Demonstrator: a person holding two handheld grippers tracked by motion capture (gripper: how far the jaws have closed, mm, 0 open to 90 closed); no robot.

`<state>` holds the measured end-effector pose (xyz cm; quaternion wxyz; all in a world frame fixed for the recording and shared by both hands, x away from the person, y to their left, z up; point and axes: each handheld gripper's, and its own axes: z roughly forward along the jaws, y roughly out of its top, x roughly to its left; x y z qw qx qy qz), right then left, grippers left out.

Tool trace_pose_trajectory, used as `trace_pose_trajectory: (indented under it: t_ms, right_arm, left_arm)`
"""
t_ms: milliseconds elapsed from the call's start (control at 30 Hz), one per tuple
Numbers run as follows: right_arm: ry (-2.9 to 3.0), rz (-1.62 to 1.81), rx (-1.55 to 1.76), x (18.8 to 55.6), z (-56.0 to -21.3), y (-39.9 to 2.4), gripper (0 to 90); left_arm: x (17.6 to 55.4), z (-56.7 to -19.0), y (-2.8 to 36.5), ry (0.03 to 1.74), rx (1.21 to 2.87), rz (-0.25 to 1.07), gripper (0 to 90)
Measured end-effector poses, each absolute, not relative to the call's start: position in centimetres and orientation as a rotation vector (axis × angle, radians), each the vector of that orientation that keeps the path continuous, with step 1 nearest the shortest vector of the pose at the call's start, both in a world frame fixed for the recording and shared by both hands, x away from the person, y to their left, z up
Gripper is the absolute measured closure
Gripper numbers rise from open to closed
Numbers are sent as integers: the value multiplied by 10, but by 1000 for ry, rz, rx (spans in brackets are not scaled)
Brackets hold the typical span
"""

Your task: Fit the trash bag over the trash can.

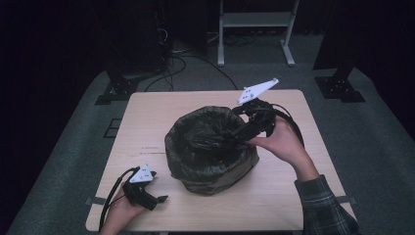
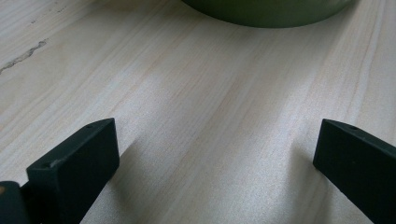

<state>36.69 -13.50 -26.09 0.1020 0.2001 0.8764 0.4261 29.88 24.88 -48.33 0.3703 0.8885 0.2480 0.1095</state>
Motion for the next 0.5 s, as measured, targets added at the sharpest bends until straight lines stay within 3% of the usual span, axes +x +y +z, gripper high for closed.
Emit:
trace_pose_trajectory:
  t_ms: [500]
  right_arm:
    - [2409,1410,664,351,-264,-193,93]
  left_arm:
    - [299,-483,249,637,2279,280,0]
